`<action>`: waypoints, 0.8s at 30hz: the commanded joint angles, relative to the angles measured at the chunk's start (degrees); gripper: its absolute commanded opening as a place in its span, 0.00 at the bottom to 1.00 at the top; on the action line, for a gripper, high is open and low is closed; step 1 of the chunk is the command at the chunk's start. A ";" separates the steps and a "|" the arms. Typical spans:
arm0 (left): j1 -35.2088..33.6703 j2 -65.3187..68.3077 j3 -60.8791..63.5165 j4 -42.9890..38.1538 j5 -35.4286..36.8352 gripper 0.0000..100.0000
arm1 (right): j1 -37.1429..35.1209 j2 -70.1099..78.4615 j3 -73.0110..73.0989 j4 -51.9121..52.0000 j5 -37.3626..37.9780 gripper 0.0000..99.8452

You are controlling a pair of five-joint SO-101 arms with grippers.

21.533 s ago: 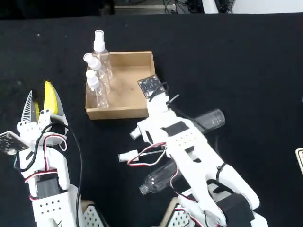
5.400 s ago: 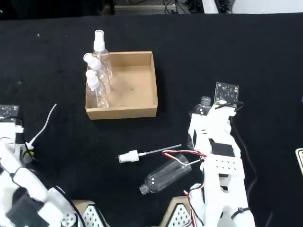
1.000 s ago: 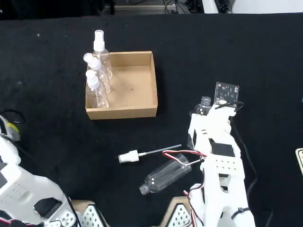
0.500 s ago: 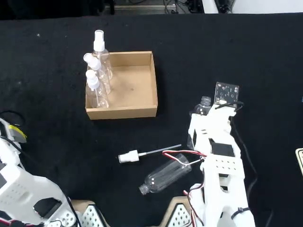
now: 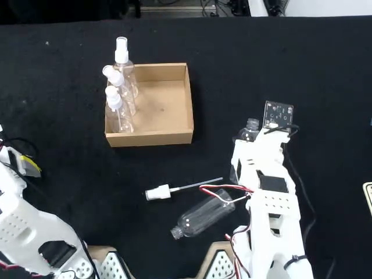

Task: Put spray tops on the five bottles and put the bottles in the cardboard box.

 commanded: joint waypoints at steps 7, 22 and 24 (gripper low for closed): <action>0.57 -0.53 -0.66 -0.62 -0.35 0.04 | 0.70 -2.51 -0.48 -1.41 0.09 0.01; 0.66 -0.53 -0.75 -0.35 -0.35 0.11 | 0.70 -2.51 -0.48 -1.41 0.09 0.01; 0.66 -0.53 -0.75 -0.53 -0.35 0.20 | 0.70 -2.51 -0.48 -1.41 0.09 0.01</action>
